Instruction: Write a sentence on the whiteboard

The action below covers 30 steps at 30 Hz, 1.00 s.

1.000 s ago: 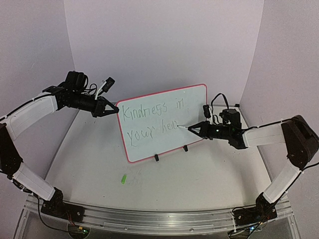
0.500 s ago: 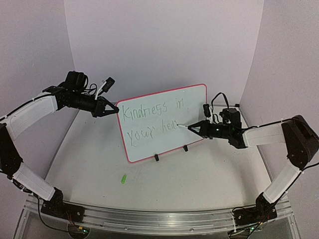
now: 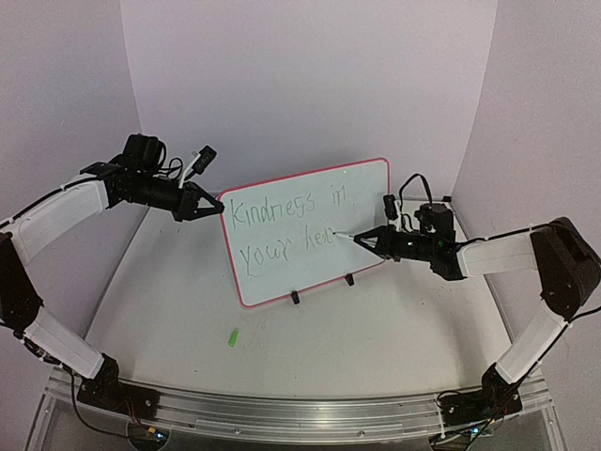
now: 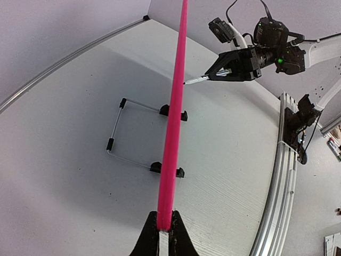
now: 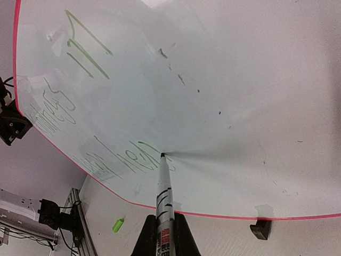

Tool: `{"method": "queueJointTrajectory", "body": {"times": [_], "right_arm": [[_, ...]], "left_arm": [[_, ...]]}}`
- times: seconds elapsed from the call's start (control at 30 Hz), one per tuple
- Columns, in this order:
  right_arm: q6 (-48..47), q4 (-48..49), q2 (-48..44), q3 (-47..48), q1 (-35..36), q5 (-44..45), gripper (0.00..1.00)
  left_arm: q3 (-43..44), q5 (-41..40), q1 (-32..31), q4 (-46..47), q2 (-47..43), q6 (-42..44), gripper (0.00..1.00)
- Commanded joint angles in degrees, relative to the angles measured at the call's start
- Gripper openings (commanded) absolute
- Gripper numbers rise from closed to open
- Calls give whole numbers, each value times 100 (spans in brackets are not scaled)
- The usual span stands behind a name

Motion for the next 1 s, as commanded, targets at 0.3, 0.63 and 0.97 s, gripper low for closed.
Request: {"method": "queueJointTrajectory", "body": {"times": [0.3,0.63,0.97], "right_arm": [[86,390,-321,-63,-22,504,0],[116,390,-436,-217,-29,561,0],[-9,426,-800,-441,-32,377,0]], "left_arm": [[45,64,-100,-74,-120,85,0],[50,66,-100,-70,-129,81,0],[50,72,-101,-74,-129,83,0]]}}
